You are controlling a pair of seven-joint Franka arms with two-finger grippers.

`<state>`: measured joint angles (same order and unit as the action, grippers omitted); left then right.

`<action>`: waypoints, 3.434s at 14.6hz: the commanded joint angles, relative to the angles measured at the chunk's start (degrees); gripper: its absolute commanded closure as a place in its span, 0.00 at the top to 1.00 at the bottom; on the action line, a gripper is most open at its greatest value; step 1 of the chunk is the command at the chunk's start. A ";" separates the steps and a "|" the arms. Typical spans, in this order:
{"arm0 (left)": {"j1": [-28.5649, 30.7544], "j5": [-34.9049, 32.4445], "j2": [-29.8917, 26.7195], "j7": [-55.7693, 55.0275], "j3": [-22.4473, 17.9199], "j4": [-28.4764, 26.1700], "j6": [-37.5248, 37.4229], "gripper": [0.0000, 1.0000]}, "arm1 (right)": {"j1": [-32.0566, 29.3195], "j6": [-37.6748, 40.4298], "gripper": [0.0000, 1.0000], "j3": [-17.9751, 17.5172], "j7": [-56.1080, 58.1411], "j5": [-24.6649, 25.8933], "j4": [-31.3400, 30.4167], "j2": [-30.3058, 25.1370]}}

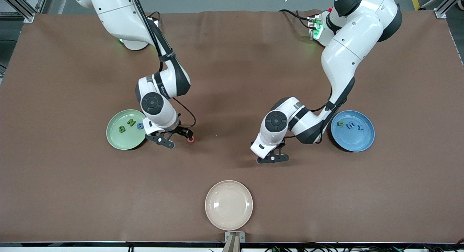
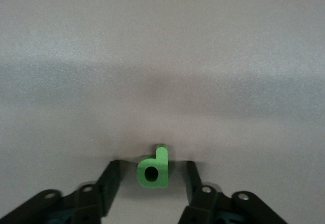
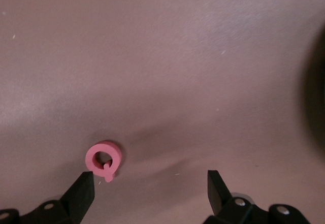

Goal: Sort upper and lower case letters into plates
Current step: 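Grasp the d with the left gripper while the right gripper reaches the Q, then place the d on the blue plate while the right gripper grasps the Q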

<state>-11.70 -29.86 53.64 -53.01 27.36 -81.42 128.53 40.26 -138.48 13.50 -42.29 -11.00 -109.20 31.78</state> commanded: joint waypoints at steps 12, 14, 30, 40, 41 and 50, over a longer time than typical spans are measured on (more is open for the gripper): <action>2.37 1.38 -3.79 -1.04 -0.03 -0.57 0.68 0.16 | 2.63 -3.20 0.81 0.30 -0.60 -2.97 3.90 4.96; 6.23 1.29 -7.13 -0.60 2.94 -3.38 -0.81 0.15 | 2.72 -3.20 0.78 0.30 -0.60 -3.58 4.08 5.31; 53.26 -11.96 -17.61 32.71 24.14 -29.75 -3.55 0.15 | 2.72 -3.20 0.66 0.30 -0.68 -3.76 5.75 6.98; 58.02 -19.53 -13.39 36.93 23.00 -32.22 -1.26 0.15 | 2.63 -3.20 0.59 0.30 -0.60 -3.76 5.84 7.07; 57.93 -20.23 -12.95 36.93 22.56 -32.22 -0.91 0.15 | 2.63 -3.20 0.58 0.30 -0.60 -3.76 5.84 7.07; 58.02 -20.24 -12.42 36.93 21.94 -33.54 -0.12 0.17 | 1.75 -2.59 0.03 0.30 -0.51 -3.76 6.19 7.16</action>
<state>45.78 -49.14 41.81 -16.77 49.31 -113.89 127.18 42.32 -141.49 13.58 -42.44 -13.79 -103.97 38.24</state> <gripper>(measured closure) 0.722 0.639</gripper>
